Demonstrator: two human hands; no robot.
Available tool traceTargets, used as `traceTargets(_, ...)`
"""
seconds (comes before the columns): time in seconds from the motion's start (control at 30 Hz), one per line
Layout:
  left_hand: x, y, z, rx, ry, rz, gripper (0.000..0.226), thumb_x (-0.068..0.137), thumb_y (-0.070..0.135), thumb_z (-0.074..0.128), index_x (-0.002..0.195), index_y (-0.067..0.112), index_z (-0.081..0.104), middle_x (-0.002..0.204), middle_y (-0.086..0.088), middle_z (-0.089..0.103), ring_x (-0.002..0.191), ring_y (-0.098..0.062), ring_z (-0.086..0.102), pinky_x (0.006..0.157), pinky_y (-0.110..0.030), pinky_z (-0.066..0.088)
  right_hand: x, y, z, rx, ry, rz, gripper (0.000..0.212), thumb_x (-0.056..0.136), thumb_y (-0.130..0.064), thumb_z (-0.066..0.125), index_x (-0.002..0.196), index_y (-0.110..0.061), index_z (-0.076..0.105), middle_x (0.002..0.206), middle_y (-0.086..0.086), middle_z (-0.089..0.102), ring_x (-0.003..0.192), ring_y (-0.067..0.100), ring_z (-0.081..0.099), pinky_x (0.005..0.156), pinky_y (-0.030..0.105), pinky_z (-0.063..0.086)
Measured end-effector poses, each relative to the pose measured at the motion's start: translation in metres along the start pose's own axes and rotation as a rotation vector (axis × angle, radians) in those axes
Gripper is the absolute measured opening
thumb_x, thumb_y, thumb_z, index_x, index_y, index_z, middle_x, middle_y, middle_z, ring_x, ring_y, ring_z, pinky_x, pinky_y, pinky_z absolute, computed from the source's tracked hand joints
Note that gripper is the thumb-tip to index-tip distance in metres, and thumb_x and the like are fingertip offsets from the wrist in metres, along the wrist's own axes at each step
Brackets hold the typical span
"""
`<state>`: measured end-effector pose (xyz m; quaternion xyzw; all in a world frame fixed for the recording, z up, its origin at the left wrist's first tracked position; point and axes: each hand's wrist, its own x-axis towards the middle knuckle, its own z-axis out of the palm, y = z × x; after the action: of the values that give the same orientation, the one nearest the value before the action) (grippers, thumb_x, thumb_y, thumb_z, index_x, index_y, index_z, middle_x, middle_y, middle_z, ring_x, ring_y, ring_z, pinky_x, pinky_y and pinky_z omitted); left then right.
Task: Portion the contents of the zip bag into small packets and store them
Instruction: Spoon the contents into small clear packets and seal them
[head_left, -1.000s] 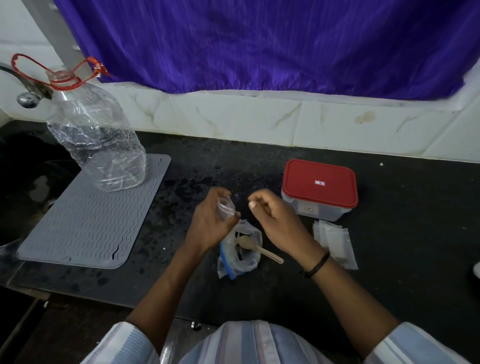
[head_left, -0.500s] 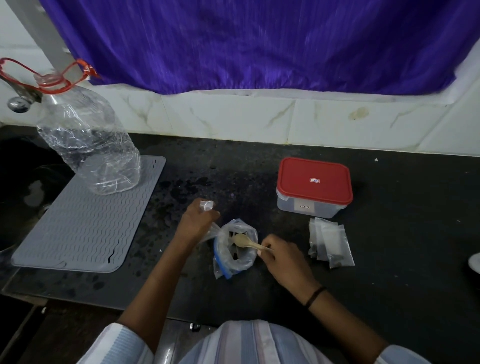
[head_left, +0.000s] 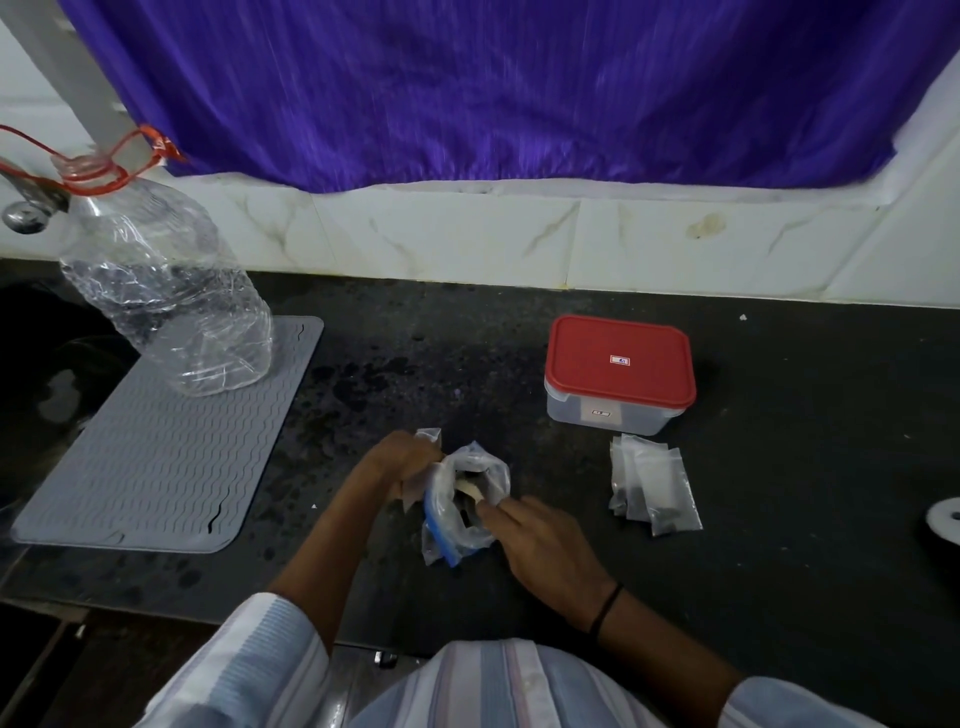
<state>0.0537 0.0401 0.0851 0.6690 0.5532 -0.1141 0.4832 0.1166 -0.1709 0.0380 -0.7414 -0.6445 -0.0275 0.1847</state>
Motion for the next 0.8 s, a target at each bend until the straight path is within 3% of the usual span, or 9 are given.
traceTargets(0.17, -0.001, 0.003, 0.007, 0.014, -0.013, 0.064, 0.025, 0.09, 0.018, 0.069, 0.11, 0.003, 0.067, 0.092, -0.014, 0.07, 0.078, -0.022, 0.067, 0.067, -0.032, 0.055, -0.002, 0.0, 0.003, -0.034, -0.007, -0.058, 0.046, 0.078, -0.02, 0.075, 0.122, -0.019, 0.062, 0.095, -0.003, 0.066, 0.077, 0.009, 0.06, 0.061, 0.021, 0.052)
traceTargets(0.27, -0.001, 0.005, 0.007, 0.013, 0.0, 0.247, 0.004, 0.088, 0.016, 0.071, 0.085, 0.016, 0.069, 0.08, -0.005, 0.07, 0.068, -0.012, 0.065, 0.056, -0.022, 0.051, -0.002, -0.002, 0.005, -0.041, -0.005, -0.068, 0.046, 0.08, -0.022, 0.074, 0.123, -0.018, 0.062, 0.095, -0.002, 0.067, 0.077, 0.01, 0.061, 0.062, 0.022, 0.053)
traceTargets(0.37, -0.006, 0.012, 0.004, 0.252, 0.087, 0.424, 0.028, 0.089, 0.024, 0.065, 0.062, 0.02, 0.062, 0.064, 0.004, 0.064, 0.06, -0.008, 0.059, 0.051, -0.02, 0.042, -0.004, -0.003, 0.007, -0.028, 0.0, -0.072, 0.043, 0.083, -0.024, 0.073, 0.123, -0.018, 0.062, 0.097, -0.002, 0.066, 0.077, 0.01, 0.061, 0.062, 0.023, 0.054)
traceTargets(0.47, -0.014, 0.014, 0.001, 0.255, 0.18, 0.591, 0.016, 0.088, 0.02, 0.064, 0.073, 0.016, 0.069, 0.073, 0.002, 0.069, 0.071, -0.012, 0.066, 0.059, -0.022, 0.047, -0.006, -0.004, 0.009, -0.065, 0.019, -0.076, 0.036, 0.087, -0.027, 0.067, 0.122, -0.02, 0.063, 0.096, -0.003, 0.064, 0.074, 0.009, 0.059, 0.06, 0.022, 0.051)
traceTargets(0.57, -0.018, 0.008, -0.003, 0.223, 0.143, 0.744, 0.007, 0.088, 0.015, 0.067, 0.085, 0.014, 0.073, 0.082, 0.003, 0.071, 0.076, -0.007, 0.066, 0.065, -0.014, 0.048, -0.009, -0.001, 0.011, -0.091, 0.05, -0.064, 0.033, 0.093, -0.026, 0.054, 0.124, -0.018, 0.063, 0.094, -0.002, 0.062, 0.073, 0.012, 0.057, 0.058, 0.026, 0.048)
traceTargets(0.63, -0.018, 0.0, -0.004, 0.17, 0.124, 0.803, 0.004, 0.086, 0.015, 0.071, 0.083, 0.016, 0.073, 0.081, 0.003, 0.073, 0.076, -0.009, 0.068, 0.067, -0.019, 0.052, -0.015, -0.002, 0.012, -0.092, 0.076, -0.091, 0.032, 0.095, -0.024, 0.053, 0.124, -0.017, 0.063, 0.089, -0.001, 0.061, 0.07, 0.012, 0.055, 0.056, 0.027, 0.045)
traceTargets(0.8, -0.012, -0.008, -0.005, -0.07, 0.002, 0.769, 0.01, 0.084, 0.006, 0.07, 0.078, 0.014, 0.07, 0.074, 0.002, 0.071, 0.07, -0.014, 0.067, 0.067, -0.033, 0.054, -0.026, 0.0, 0.004, -0.088, 0.27, -0.09, 0.025, 0.093, -0.016, 0.062, 0.115, -0.011, 0.071, 0.075, 0.001, 0.057, 0.063, 0.015, 0.048, 0.055, 0.032, 0.035)
